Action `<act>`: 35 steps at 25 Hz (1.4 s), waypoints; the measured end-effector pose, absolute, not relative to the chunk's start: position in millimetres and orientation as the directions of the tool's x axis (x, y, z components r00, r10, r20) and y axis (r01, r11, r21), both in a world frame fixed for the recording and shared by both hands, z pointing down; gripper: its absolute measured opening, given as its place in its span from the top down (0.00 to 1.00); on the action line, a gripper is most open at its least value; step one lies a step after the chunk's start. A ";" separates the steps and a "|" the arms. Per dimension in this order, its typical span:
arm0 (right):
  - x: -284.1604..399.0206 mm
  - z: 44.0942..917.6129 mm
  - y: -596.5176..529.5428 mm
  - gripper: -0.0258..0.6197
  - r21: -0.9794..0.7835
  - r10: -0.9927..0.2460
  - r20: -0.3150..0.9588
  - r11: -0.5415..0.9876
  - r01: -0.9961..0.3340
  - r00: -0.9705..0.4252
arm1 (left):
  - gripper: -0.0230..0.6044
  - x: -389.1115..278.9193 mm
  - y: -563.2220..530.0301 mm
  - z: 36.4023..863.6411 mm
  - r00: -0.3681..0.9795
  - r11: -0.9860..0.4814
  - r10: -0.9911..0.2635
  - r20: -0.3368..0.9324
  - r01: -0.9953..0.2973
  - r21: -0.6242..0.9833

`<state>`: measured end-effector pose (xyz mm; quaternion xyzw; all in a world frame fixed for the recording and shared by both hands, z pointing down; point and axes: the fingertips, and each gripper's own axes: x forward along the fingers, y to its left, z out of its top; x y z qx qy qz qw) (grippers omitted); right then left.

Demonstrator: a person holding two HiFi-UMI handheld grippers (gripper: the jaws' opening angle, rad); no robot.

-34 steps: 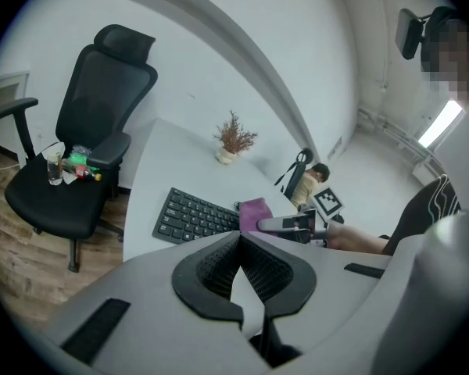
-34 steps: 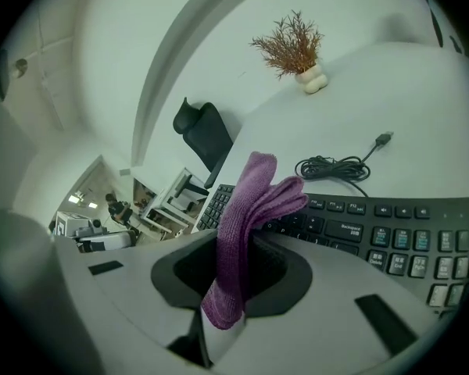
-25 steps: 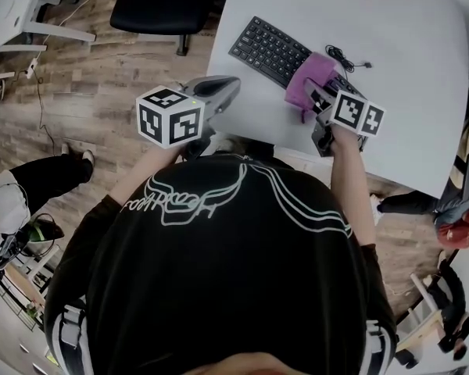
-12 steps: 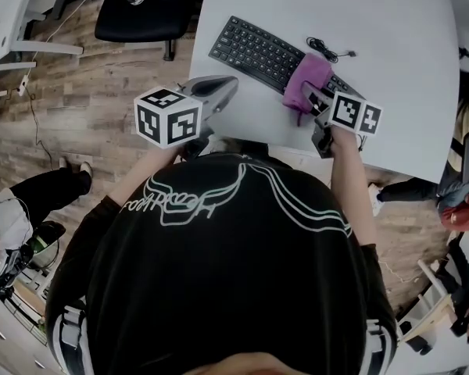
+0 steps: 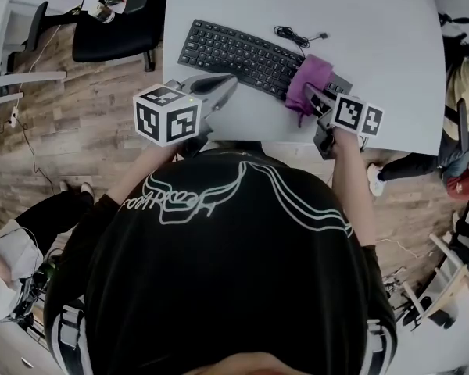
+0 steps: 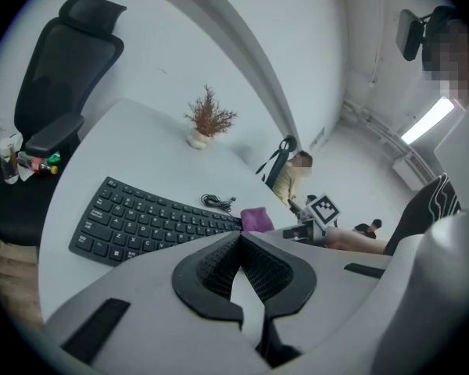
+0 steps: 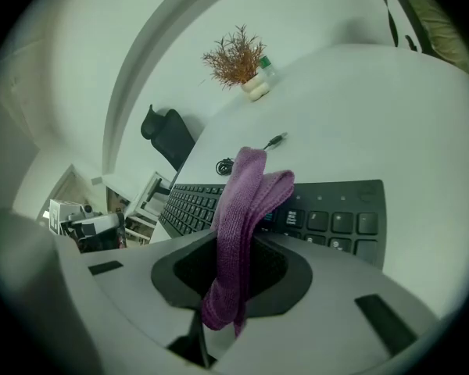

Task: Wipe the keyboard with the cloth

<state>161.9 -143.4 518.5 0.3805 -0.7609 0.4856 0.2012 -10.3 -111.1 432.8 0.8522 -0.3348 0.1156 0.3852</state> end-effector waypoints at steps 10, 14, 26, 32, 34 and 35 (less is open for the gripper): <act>221.4 517.3 -133.4 0.87 -0.575 -0.454 0.686 0.141 -0.806 -0.568 | 0.96 36.9 -124.4 432.4 0.805 -0.550 -0.398 0.440 -0.593 0.588; 245.3 516.2 -125.6 0.87 -0.553 -0.478 0.700 0.107 -0.826 -0.530 | 0.96 49.2 -125.0 431.1 0.819 -0.569 -0.374 0.435 -0.573 0.590; 299.3 515.2 -100.5 0.87 -0.470 -0.540 0.741 0.009 -0.883 -0.400 | 0.96 62.7 -119.3 424.0 0.844 -0.611 -0.339 0.415 -0.533 0.585; 283.9 477.2 -92.5 0.87 -0.462 -0.635 0.671 0.043 -0.886 -0.382 | 0.96 46.1 -105.6 409.7 0.850 -0.631 -0.349 0.394 -0.524 0.572; 270.4 455.5 -86.7 0.87 -0.473 -0.677 0.624 0.071 -0.878 -0.391 | 0.96 39.2 -97.6 401.4 0.855 -0.642 -0.350 0.383 -0.516 0.567; 262.4 443.8 -82.7 0.87 -0.480 -0.698 0.596 0.085 -0.873 -0.396 | 0.96 35.4 -92.7 397.0 0.858 -0.648 -0.349 0.378 -0.512 0.564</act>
